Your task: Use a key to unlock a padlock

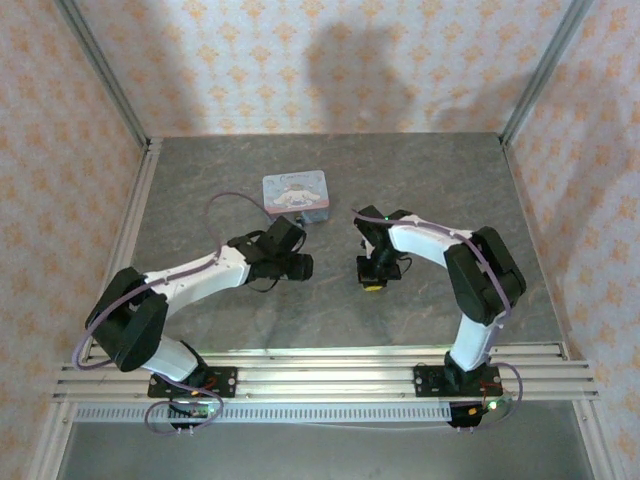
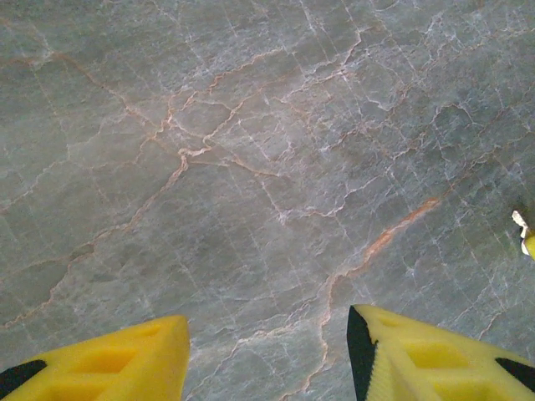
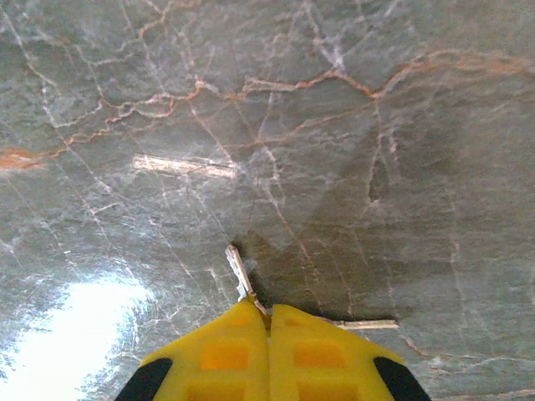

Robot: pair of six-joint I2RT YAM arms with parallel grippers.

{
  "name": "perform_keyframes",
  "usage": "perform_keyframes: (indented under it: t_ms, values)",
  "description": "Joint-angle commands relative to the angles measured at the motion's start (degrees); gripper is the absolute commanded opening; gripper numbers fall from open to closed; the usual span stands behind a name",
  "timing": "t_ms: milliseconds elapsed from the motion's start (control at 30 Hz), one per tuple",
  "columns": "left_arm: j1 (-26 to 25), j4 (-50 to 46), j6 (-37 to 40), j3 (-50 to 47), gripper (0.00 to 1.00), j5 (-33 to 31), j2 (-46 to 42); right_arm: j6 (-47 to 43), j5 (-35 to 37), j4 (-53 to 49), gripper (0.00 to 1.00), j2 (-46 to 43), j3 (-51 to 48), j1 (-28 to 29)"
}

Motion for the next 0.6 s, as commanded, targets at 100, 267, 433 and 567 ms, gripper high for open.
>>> perform_keyframes:
  t_ms: [100,267,433,567]
  values:
    - [0.14,4.28,0.47,-2.87,0.47,-1.14,-5.52,2.39,-1.11,9.11,0.00,-4.17,-5.16,1.00]
    - [0.37,7.17,2.94,-4.63,0.48,-1.19,-12.40,2.70,-3.14,14.84,0.00,-8.68,-7.92,0.93]
    - [1.07,4.61,6.69,-5.64,0.54,-4.49,-21.71,3.90,-8.37,25.06,0.00,-15.27,-12.27,0.98]
    - [5.77,5.00,10.29,-6.93,0.65,6.08,-26.39,5.15,-13.94,35.12,0.00,-19.80,-15.23,0.97]
